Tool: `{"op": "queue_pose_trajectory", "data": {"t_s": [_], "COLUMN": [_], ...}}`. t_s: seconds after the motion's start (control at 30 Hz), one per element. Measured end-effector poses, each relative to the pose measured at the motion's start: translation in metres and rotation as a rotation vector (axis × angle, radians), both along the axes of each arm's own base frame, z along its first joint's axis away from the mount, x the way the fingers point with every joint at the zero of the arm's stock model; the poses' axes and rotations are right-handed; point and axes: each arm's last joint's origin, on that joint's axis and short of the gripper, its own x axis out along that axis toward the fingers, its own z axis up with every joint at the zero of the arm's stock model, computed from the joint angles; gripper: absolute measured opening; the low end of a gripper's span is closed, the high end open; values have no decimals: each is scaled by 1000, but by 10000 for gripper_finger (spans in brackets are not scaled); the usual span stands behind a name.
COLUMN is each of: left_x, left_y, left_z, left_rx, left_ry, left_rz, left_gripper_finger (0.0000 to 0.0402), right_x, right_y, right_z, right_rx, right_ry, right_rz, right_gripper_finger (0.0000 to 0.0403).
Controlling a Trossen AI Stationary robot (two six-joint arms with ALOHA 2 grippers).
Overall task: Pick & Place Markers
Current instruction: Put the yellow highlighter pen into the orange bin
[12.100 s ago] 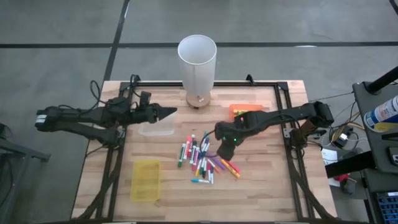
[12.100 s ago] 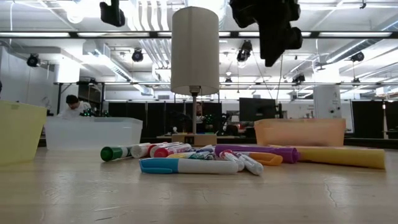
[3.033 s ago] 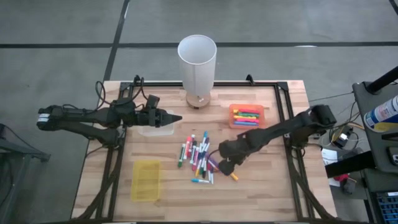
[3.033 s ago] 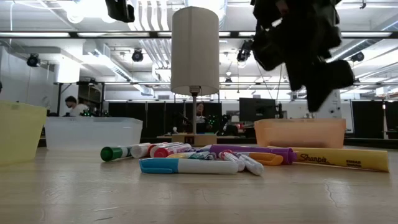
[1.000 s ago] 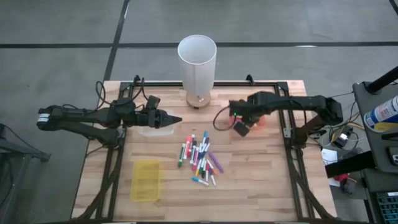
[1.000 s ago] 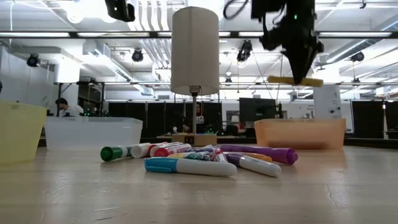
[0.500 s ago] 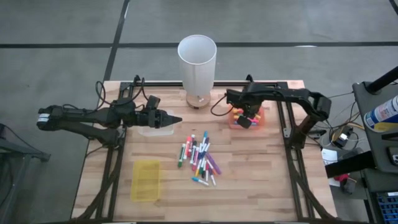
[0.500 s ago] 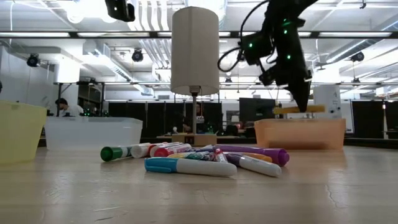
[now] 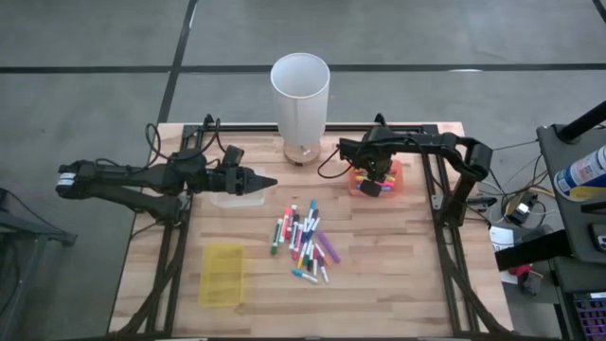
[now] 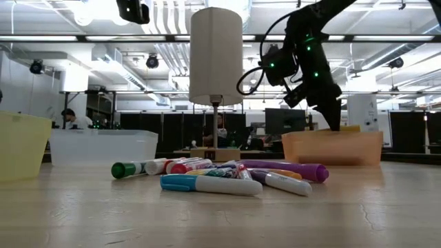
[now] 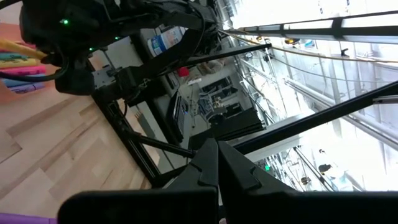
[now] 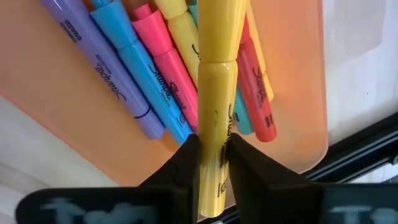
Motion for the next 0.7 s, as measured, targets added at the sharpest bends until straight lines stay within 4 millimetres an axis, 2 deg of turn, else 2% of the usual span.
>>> {"op": "queue_pose_trajectory", "data": {"t_s": [0.17, 0.47, 0.7], "left_x": [0, 0, 0], "left_y": [0, 0, 0], "left_z": [0, 0, 0], "left_rx": [0, 0, 0], "left_ry": [0, 0, 0], "left_rz": [0, 0, -2], "left_gripper_finger": [0, 0, 0], "right_x": [0, 1, 3], "right_y": [0, 0, -1], "right_z": [4, 4, 5], "right_rx": [-11, -22, -48], "right_ry": [-21, -36, -72], "right_rz": [-6, -22, -72], "right_gripper_finger": [80, 76, 117]}}
